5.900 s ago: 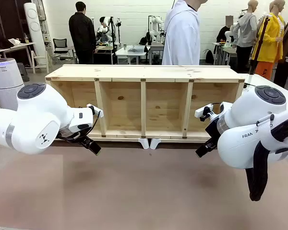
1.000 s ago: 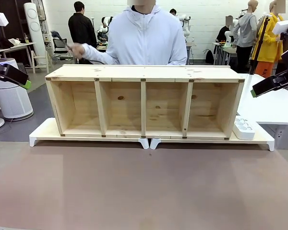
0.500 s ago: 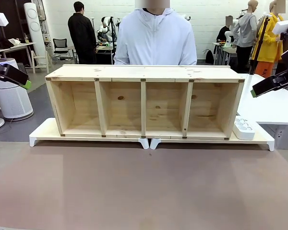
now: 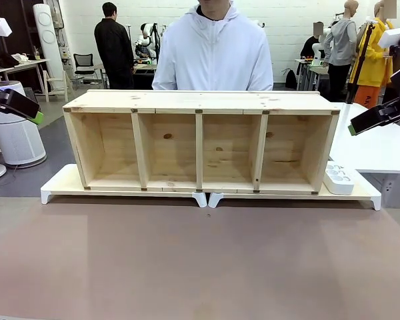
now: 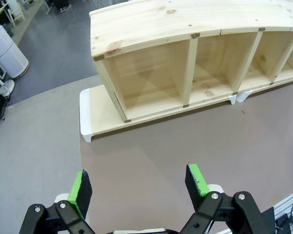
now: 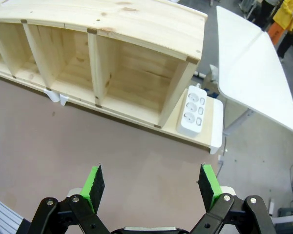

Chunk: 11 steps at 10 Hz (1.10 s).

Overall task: Perform cable management.
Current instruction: When the cord part of the Power Cable appears at the lower middle area of the table and stops, grasp the cord part of the Power Cable.

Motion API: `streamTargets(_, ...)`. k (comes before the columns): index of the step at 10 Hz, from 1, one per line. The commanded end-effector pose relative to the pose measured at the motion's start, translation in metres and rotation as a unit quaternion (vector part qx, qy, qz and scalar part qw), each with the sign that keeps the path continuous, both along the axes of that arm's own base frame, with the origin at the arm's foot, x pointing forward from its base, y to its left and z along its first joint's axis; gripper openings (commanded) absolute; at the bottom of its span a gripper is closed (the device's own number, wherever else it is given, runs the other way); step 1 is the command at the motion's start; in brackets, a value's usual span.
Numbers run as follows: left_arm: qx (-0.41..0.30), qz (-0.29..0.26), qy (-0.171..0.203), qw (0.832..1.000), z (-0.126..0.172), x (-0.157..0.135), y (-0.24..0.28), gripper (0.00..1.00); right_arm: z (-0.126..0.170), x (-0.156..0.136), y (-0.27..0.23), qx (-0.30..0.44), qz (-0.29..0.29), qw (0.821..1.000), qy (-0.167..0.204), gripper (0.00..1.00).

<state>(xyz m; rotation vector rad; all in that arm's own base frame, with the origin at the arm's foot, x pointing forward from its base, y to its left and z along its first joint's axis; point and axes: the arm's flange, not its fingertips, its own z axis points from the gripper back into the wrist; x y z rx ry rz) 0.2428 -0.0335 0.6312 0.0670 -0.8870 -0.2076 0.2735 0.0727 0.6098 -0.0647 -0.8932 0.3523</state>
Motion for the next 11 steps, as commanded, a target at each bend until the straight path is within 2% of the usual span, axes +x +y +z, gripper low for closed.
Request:
streamTargets(1,0.0,0.0,-0.003,1.0,-0.0001,0.002,-0.0011,1.0,0.0007,0.0008,-0.001,0.001,0.001,1.0,-0.003,1.0)
streamTargets(11,0.0,0.0,-0.003,1.0,-0.0001,0.002,-0.0011,1.0,0.0007,0.0008,-0.001,0.001,0.001,1.0,-0.003,1.0)
